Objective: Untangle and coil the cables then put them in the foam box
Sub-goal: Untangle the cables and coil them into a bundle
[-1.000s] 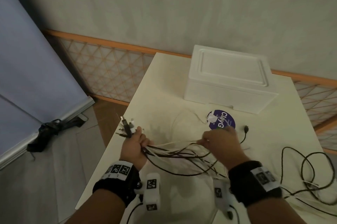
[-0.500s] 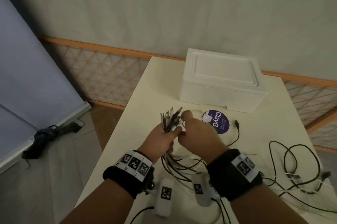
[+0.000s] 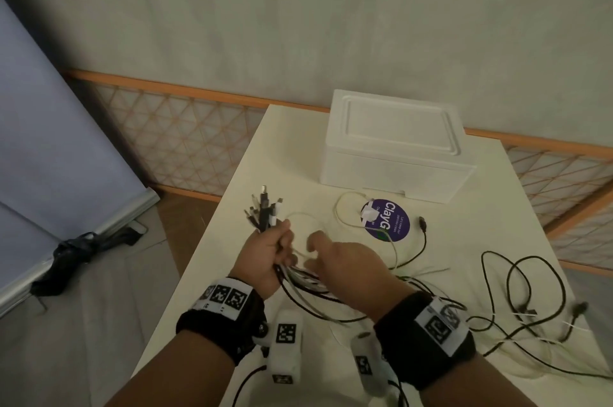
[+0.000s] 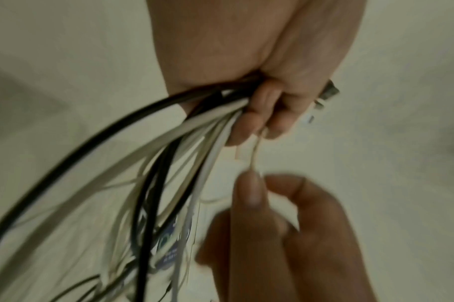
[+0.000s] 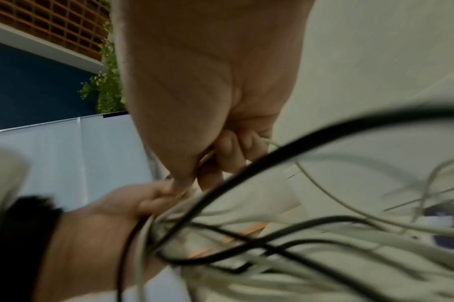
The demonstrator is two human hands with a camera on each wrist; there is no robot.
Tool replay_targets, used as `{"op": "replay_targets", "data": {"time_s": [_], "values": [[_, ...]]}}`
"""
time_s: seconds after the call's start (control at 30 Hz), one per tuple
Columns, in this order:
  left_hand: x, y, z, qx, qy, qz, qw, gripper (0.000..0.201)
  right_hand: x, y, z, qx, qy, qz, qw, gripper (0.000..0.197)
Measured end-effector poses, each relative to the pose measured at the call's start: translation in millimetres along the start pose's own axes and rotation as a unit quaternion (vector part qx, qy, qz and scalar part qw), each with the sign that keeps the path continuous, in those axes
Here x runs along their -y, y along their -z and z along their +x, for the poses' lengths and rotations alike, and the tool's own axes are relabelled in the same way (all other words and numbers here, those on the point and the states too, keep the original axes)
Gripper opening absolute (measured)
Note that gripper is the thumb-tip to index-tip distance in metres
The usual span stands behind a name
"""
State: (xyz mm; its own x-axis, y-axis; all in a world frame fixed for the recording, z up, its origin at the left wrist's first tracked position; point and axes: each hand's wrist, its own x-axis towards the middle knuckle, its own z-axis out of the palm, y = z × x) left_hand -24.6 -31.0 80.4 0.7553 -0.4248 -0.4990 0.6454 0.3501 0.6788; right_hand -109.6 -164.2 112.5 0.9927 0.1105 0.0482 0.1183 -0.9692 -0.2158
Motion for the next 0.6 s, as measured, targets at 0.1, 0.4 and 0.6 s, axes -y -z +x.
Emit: {"op": "replay_targets", "data": {"time_s": [0.1,0.4,0.6], "values": [[-13,28,15,-0.086,-0.029,-0.04,0.995,0.03,-35,14,-17,0.032,-0.107,0.012,0.994,0.031],[-34,80,23,-0.224,-0.066,-0.027,0.972,0.027,-151,40,-96,-0.07,-0.388,-0.069,0.917,0.06],[-38,58,20,-0.184,-0.05,0.029,0.981,0.016,-147,22,-84,-0.127,-0.465,-0.101,0.871,0.027]]}}
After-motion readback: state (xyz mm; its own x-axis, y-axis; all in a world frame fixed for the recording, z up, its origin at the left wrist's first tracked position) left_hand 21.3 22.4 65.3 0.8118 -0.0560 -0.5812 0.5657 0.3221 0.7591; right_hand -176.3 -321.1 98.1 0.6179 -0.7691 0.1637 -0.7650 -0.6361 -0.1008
